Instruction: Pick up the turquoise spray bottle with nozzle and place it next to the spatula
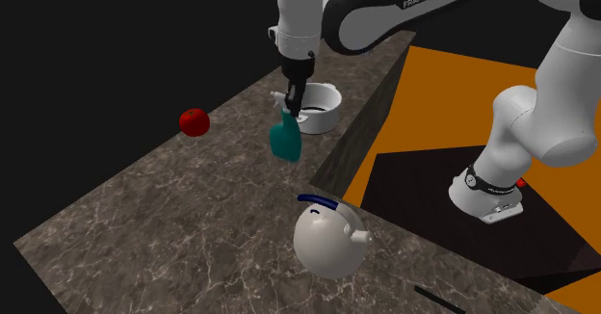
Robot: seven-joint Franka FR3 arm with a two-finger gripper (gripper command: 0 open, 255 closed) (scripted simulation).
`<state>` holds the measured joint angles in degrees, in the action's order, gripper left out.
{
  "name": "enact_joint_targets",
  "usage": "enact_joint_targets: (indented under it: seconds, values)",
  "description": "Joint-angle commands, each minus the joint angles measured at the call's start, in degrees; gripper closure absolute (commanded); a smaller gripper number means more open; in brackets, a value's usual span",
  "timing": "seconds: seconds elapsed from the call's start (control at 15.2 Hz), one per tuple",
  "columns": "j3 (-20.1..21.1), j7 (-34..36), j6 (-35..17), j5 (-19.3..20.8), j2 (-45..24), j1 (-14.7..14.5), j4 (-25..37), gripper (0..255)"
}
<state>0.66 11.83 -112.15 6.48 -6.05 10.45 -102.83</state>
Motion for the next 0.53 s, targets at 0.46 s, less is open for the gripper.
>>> enact_joint_targets:
  seconds: [0.46]
  values:
    - [0.07,-0.65,6.88,-0.24,0.56,-0.08,6.33,255]
